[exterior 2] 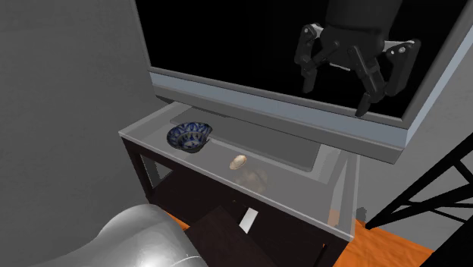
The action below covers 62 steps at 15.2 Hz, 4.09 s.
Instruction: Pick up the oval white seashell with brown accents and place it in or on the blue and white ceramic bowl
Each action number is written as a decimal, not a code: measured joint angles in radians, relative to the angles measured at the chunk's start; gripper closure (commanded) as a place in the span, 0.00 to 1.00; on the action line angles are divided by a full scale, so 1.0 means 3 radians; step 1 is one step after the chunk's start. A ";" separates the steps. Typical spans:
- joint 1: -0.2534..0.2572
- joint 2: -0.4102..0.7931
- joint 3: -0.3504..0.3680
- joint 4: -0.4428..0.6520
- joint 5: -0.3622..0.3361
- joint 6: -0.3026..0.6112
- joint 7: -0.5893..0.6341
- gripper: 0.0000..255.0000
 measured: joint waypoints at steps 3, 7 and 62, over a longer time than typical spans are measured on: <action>0.0017 -0.0024 0.0060 -0.0121 0.0034 0.0111 0.0058 0.00; 0.0078 -0.0100 0.0253 -0.0516 0.0145 0.0482 0.0236 0.00; -0.0570 0.2795 0.2756 -0.1139 -0.1658 0.4092 0.3595 1.00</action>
